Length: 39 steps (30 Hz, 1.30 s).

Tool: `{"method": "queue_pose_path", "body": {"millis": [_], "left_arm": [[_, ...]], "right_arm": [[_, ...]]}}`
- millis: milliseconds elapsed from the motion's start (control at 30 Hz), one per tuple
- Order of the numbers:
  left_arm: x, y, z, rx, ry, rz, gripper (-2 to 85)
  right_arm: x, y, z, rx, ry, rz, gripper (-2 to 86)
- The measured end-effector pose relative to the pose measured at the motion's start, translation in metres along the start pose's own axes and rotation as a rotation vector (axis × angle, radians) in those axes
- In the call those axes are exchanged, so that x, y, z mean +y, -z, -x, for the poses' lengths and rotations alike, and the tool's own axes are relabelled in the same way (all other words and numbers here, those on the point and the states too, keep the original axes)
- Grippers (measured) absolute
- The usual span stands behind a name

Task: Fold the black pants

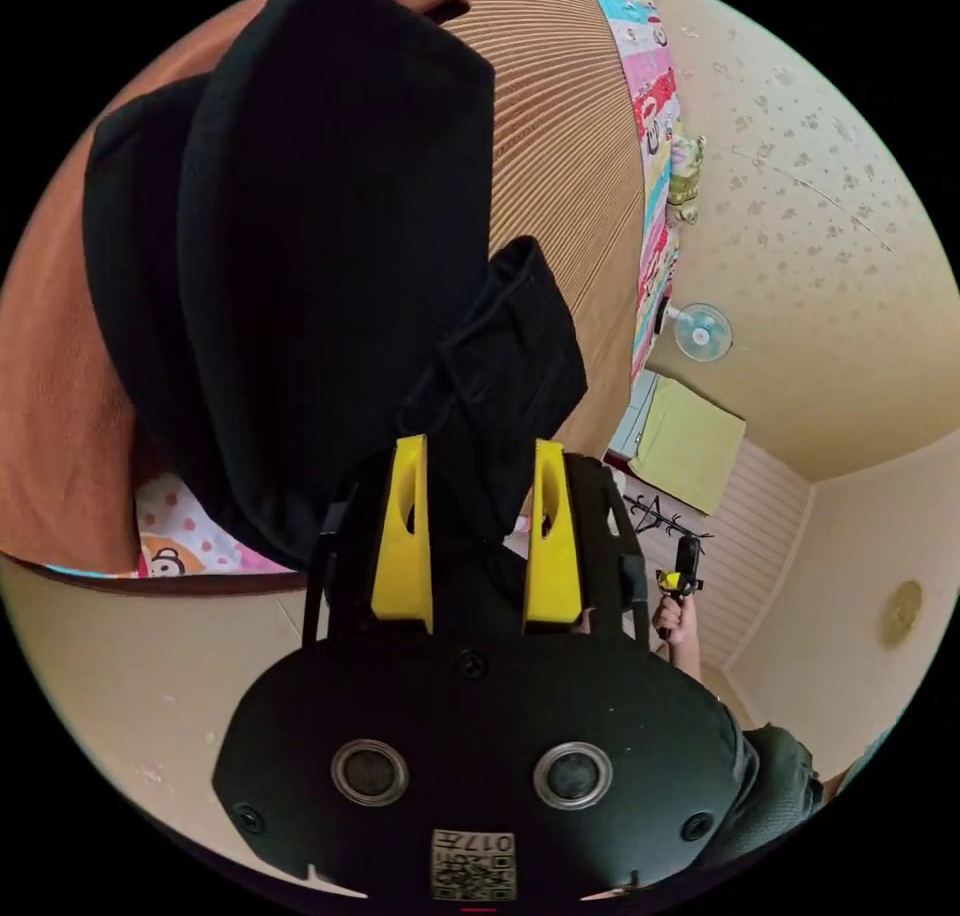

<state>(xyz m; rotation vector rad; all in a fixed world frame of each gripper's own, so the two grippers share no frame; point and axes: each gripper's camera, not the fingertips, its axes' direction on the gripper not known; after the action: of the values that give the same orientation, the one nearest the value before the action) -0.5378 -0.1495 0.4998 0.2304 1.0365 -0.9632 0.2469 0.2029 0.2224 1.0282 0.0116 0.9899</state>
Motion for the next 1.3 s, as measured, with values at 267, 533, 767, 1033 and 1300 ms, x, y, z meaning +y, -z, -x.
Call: {"method": "queue_pose_path", "body": {"millis": [267,533,767,1033,1300], "left_arm": [[-0.011,-0.058,-0.014,0.275,-0.056,-0.063,4.1],[0.110,-0.096,-0.197,0.365,-0.753,0.136,3.4],[0.215,-0.079,-0.259,0.056,-1.009,0.004,6.3],[0.340,-0.022,-0.186,-0.397,-0.814,-0.456,20.7],[0.362,-0.055,-0.139,-0.586,-0.634,-0.465,23.0]], "right_arm": [[0.032,-0.065,0.061,0.300,0.148,-0.008,4.3],[0.014,-0.248,0.143,1.089,0.474,0.129,23.5],[0.048,-0.316,0.192,1.332,0.696,-0.071,7.1],[0.122,-0.278,0.262,1.176,0.891,-0.208,5.4],[0.200,-0.223,0.301,1.013,1.047,-0.225,5.3]]}}
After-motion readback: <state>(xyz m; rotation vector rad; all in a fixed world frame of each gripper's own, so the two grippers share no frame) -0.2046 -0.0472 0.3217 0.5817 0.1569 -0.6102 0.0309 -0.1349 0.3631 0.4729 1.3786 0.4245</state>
